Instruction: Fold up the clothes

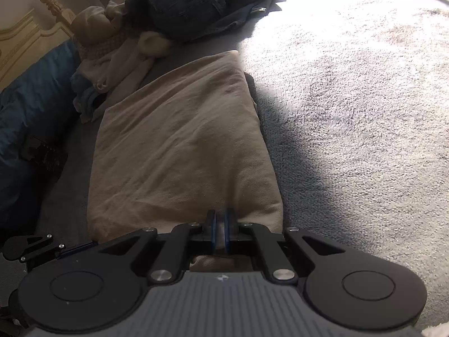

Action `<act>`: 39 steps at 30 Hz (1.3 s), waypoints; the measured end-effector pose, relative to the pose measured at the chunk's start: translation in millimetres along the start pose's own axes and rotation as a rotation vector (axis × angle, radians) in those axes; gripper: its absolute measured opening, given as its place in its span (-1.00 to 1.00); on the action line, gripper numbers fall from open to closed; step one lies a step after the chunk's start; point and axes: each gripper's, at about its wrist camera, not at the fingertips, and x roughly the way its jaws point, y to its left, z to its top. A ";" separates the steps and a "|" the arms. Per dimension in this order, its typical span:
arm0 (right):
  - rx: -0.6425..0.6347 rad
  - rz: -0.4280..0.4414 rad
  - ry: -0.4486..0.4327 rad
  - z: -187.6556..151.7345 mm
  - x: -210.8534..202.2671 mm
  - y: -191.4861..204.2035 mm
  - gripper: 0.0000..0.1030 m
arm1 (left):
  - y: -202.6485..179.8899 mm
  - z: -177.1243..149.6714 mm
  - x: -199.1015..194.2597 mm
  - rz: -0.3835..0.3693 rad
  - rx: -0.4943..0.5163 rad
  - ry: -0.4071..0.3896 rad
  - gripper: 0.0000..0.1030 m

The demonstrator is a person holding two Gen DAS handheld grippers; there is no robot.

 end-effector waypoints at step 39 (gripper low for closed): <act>0.052 -0.017 0.016 106.8 36.0 -21.3 -0.34 | -2.4 45.1 64.3 -0.386 -0.140 -0.163 -0.32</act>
